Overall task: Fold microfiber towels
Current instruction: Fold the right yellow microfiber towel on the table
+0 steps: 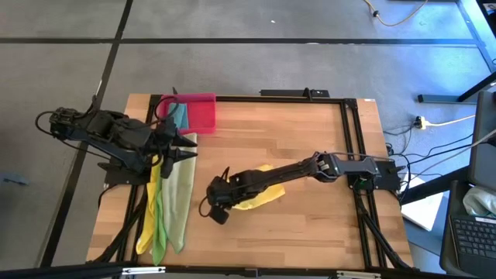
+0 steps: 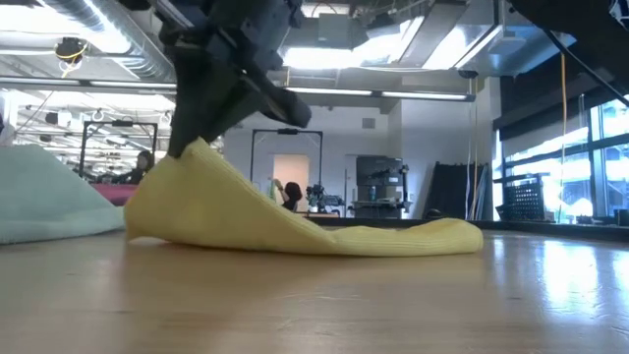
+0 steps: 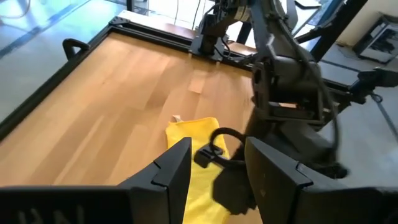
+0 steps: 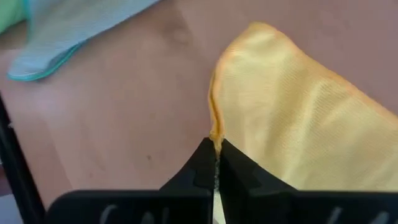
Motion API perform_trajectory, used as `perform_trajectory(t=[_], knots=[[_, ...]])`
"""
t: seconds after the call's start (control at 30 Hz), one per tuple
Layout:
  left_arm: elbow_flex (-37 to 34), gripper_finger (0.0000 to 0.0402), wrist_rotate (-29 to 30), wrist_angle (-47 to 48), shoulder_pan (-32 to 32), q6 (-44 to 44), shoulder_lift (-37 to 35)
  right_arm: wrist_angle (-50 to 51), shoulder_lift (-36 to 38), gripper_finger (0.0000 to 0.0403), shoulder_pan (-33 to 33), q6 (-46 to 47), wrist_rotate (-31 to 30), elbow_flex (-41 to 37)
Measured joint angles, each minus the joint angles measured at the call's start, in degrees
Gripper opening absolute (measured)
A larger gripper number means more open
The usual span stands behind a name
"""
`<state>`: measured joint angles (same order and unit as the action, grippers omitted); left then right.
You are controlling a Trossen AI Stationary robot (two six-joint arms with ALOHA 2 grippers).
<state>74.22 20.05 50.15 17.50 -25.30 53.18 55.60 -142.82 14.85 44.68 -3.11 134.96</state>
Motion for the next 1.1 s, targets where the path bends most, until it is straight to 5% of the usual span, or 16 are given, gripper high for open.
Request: perform_trajectory(t=[0.3,1.1], knots=[[-3.95,0.0144,-1.09,-0.44,0.28,0.17,0.47,-1.22,1.34,0.0006,0.94,0.46,-1.37,0.04],[-25.22,0.0144,-20.52,-21.24,2.08,1.9,0.38,3.97,5.05,0.0008,3.04,-0.29,-3.36,0.02]])
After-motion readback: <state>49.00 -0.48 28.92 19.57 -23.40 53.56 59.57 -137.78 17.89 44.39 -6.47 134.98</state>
